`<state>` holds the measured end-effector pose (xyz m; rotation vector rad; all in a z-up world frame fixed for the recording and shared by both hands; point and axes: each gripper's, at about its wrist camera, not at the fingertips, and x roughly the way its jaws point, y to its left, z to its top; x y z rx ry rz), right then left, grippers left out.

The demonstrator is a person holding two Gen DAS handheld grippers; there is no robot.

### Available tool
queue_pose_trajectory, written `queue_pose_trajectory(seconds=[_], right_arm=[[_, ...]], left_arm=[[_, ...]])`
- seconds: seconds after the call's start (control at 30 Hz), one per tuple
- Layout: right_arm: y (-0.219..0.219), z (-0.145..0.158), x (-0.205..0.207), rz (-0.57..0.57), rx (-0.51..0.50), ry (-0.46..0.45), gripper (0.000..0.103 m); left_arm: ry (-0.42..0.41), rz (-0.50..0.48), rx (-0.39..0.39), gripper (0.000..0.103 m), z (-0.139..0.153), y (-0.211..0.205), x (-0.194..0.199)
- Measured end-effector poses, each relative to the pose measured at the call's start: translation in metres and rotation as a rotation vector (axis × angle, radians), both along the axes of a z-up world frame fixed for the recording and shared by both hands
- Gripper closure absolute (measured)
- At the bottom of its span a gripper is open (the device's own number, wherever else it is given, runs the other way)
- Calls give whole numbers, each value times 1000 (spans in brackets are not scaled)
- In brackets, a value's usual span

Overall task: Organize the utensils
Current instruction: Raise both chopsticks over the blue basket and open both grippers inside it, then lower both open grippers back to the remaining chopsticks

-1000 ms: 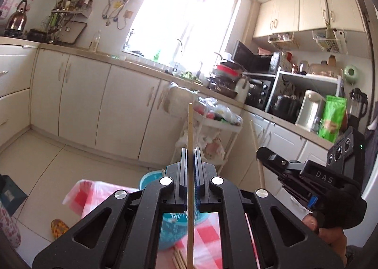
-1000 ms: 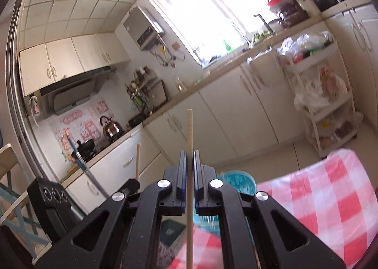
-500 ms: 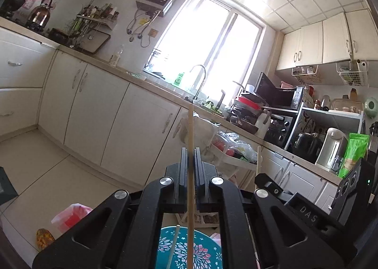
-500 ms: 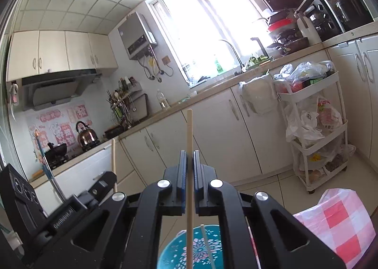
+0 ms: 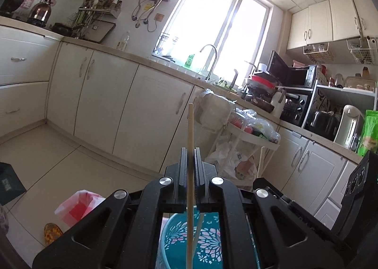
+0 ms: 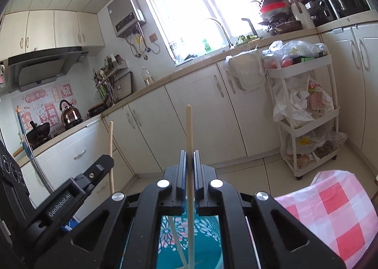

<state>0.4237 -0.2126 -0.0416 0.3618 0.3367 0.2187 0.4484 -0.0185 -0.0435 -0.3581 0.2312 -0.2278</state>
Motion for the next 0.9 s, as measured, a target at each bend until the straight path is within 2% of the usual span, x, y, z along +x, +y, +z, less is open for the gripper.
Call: queue_pose_trajectory(seconds=[0.07,0.17,0.33,0.43,0.5,0.53,0.8,0.9], right_arm=[[0,-4,-2,9,-9,16,95],[-5,-4,-12,11,-5,30,86],[-17,3,-43,16,18,54,79],[-26,3,-66,17,28,85,75],[-31,0,-89,20,31,117,71],[-34,-2,-98,18,28,129,69],[-44,-38,-179,10,-11,287,65],[-46,-53,-199,4,-13,343,64]], left_arm=[[27,-8,15,98,-8,-2,-2],[57,-10,14,98,-15,3,-10],[89,-6,32,96,-12,14,-36],[109,1,59,82,-6,18,-61],[122,10,80,59,-3,20,-80],[128,19,89,56,-2,21,-90],[195,35,196,39,-4,14,-161],[240,26,226,36,-11,9,-179]])
